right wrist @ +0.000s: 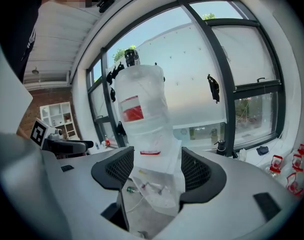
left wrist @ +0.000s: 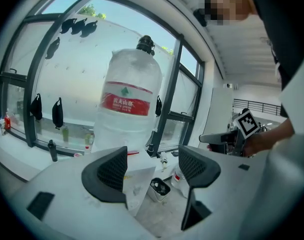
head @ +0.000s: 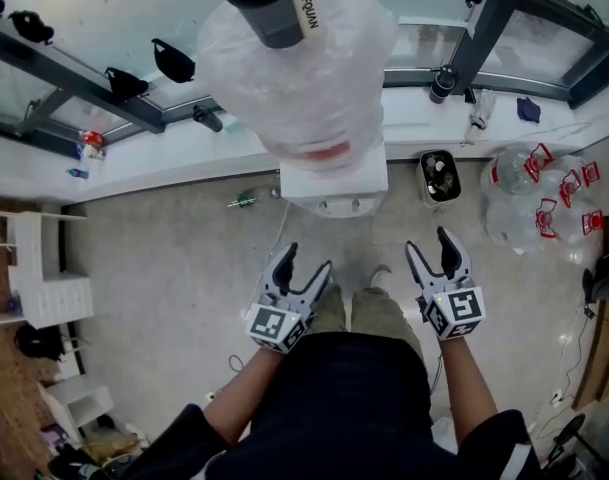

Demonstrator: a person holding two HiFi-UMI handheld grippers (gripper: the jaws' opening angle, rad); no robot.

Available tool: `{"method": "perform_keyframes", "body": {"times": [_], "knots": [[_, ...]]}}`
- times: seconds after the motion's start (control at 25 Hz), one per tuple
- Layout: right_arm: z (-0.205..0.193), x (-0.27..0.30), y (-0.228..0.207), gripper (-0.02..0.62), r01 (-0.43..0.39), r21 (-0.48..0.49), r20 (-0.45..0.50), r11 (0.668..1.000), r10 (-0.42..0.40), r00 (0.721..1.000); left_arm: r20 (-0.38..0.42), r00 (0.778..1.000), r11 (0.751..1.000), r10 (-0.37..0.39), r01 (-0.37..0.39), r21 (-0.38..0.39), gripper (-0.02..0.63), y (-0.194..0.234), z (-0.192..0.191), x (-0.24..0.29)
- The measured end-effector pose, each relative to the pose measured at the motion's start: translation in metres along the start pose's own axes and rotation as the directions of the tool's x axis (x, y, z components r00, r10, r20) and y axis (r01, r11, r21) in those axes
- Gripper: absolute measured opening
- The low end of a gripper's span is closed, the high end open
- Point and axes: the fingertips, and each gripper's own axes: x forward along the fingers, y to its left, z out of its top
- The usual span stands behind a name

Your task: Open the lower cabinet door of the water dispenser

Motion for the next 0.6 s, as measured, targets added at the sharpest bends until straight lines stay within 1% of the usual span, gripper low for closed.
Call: {"method": "perform_keyframes", "body": {"times": [0.12,0.16,0.28,0.4,0.48,0.6], "knots": [[-0.013,0.004,0.004,0.262,0.053,0.118,0.001,0.992,-0.053,0.999,-0.018,0.999,0.999,-0.051,0.051,-0.017,0.296,0.005,-0.003,0.002],[-0.019,0.006,0.006,0.262,0.069,0.135,-0.005,0.988,-0.069,0.998,-0.020,0.997,0.997,-0.069,0.069,-0.020,0.296,0.007,-0.004,0.003],[-0.039,0.015,0.017,0.262,0.106,0.133,-0.034,0.985,-0.103,0.994,-0.024,0.992,0.992,-0.125,0.124,-0.023,0.296,0.013,-0.010,0.003],[-0.054,0.021,0.027,0.262,0.128,0.101,-0.054,0.987,-0.123,0.991,-0.046,0.985,0.985,-0.169,0.168,-0.031,0.296,0.021,-0.028,0.003],[-0.064,0.026,0.030,0.262,0.135,0.078,-0.066,0.988,-0.130,0.989,-0.067,0.981,0.983,-0.183,0.181,-0.035,0.296,0.025,-0.041,0.004],[-0.081,0.026,0.034,0.262,0.140,0.090,-0.094,0.986,-0.131,0.987,-0.098,0.979,0.984,-0.178,0.177,-0.019,0.296,0.028,-0.052,0.001]]}}
